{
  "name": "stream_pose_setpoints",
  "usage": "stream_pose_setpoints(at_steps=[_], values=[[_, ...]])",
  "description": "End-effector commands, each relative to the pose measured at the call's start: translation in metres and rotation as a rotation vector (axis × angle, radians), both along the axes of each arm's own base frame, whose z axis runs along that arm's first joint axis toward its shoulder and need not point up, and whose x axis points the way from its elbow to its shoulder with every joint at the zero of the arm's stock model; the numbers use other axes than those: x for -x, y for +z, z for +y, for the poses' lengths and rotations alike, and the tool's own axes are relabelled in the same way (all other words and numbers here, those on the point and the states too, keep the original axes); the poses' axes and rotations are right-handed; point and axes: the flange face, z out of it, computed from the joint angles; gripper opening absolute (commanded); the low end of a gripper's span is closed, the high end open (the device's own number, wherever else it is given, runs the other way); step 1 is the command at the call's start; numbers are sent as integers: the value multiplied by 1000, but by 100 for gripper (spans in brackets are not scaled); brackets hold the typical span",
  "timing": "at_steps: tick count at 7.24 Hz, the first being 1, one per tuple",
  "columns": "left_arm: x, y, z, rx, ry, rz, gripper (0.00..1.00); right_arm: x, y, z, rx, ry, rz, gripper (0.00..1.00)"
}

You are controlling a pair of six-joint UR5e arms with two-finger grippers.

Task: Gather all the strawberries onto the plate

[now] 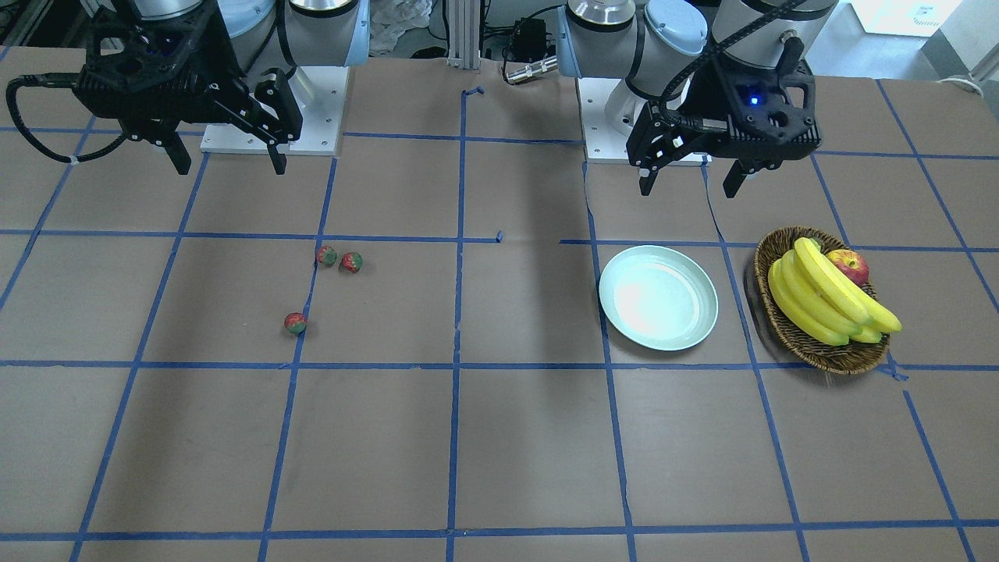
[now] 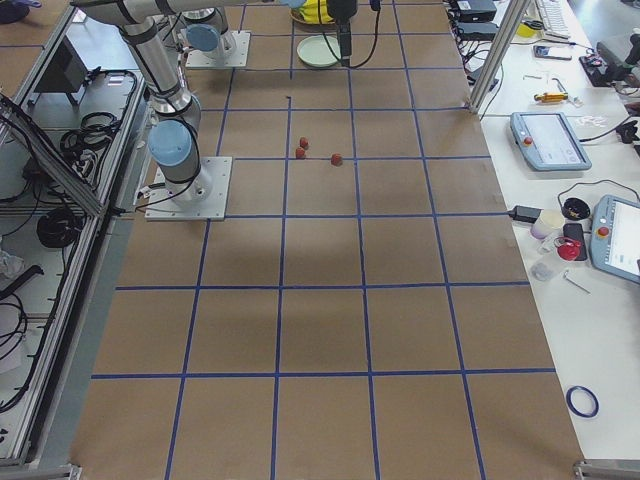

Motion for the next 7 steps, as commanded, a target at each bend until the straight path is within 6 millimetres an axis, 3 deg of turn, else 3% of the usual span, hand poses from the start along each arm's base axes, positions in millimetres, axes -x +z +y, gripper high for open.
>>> stream_pose_setpoints(at_steps=[1,7], values=[[2,-1,1,-5,-4,2,100,0,1,3,-17,-2,2,100],[2,-4,1,-9,8,6,100,-1,-3,3,-25,0,-2,100]])
